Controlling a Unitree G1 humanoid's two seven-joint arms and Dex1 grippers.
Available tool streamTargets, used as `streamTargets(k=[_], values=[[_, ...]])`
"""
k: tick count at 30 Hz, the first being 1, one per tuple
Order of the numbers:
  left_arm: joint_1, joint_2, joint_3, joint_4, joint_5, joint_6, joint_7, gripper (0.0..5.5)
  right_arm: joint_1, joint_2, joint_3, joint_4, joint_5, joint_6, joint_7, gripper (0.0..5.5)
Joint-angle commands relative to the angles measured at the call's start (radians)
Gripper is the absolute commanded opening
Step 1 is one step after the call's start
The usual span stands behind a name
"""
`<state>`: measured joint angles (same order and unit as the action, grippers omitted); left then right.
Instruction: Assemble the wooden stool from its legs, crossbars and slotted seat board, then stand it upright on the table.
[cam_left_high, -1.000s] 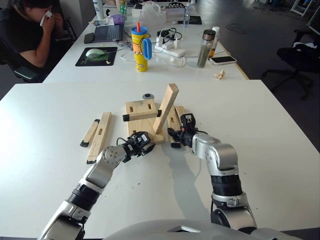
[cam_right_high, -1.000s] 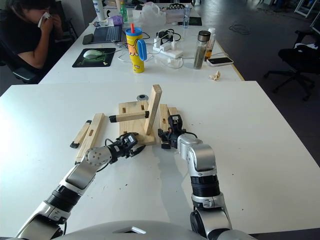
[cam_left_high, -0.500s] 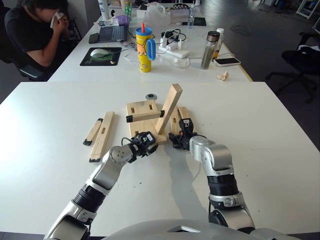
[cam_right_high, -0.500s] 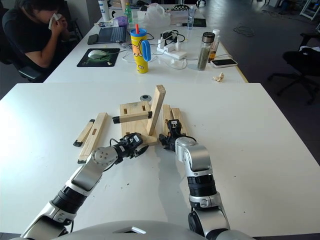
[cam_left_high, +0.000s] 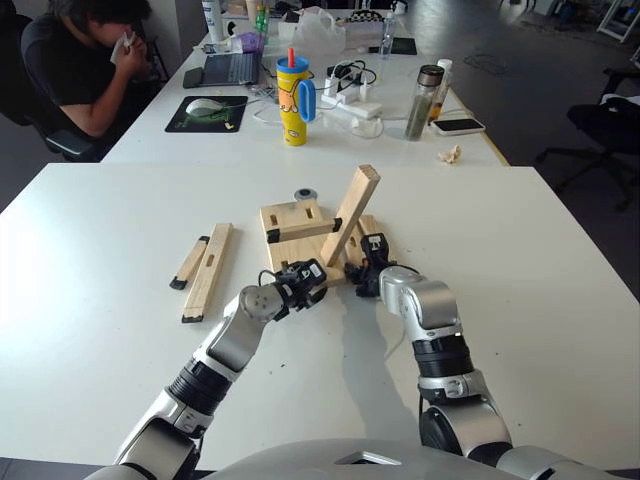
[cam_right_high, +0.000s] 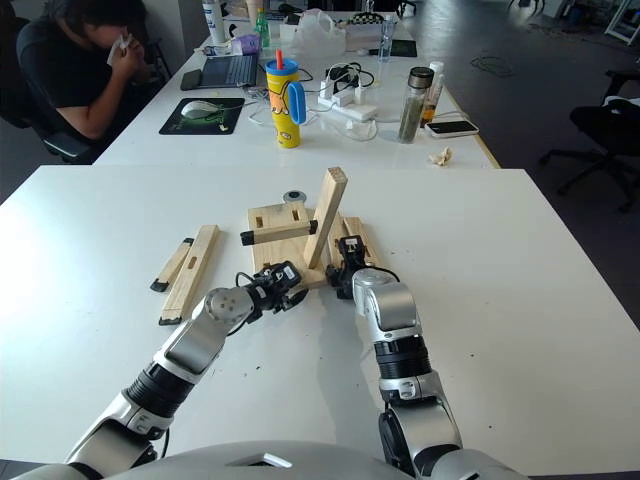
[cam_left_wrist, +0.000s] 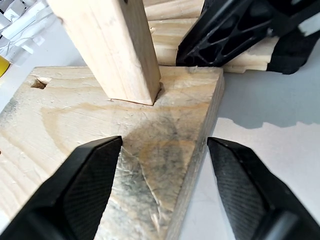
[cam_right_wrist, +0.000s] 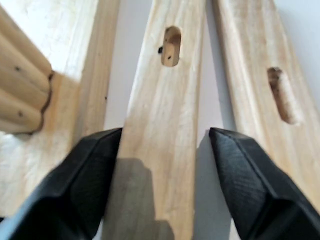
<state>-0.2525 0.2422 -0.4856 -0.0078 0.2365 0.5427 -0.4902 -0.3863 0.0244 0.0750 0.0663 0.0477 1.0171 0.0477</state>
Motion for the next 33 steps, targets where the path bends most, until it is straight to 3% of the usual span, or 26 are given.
streamTargets(k=[1, 2, 13, 19, 26, 29, 33], values=[[0.079, -0.018, -0.054, 0.101, -0.026, 0.103, -0.051, 3.16, 0.01, -0.005, 0.006, 0.004, 0.014, -0.054, 0.031, 2.27], [0.078, -0.022, -0.051, 0.103, -0.026, 0.104, -0.048, 3.16, 0.014, -0.004, 0.004, -0.005, 0.013, -0.064, 0.027, 2.06], [0.044, -0.061, -0.014, 0.143, -0.026, 0.079, -0.018, 3.16, -0.02, -0.09, -0.092, -0.198, -0.013, -0.293, -0.004, 2.04], [0.047, -0.033, 0.013, 0.084, -0.019, 0.083, -0.013, 3.16, -0.079, -0.194, -0.169, -0.12, -0.017, -0.388, 0.014, 2.04], [0.046, 0.127, 0.01, -0.166, 0.031, -0.059, -0.07, 3.16, -0.243, -0.267, -0.484, -0.016, 0.355, -0.432, 0.211, 2.04], [0.027, 0.2, 0.017, -0.217, 0.061, -0.148, -0.091, 3.16, -0.285, -0.329, -0.498, -0.029, 0.428, -0.438, 0.305, 2.04], [0.021, 0.205, 0.045, -0.244, 0.021, -0.182, -0.116, 3.16, -0.302, -0.379, -0.462, -0.046, 0.454, -0.433, 0.365, 2.04]])
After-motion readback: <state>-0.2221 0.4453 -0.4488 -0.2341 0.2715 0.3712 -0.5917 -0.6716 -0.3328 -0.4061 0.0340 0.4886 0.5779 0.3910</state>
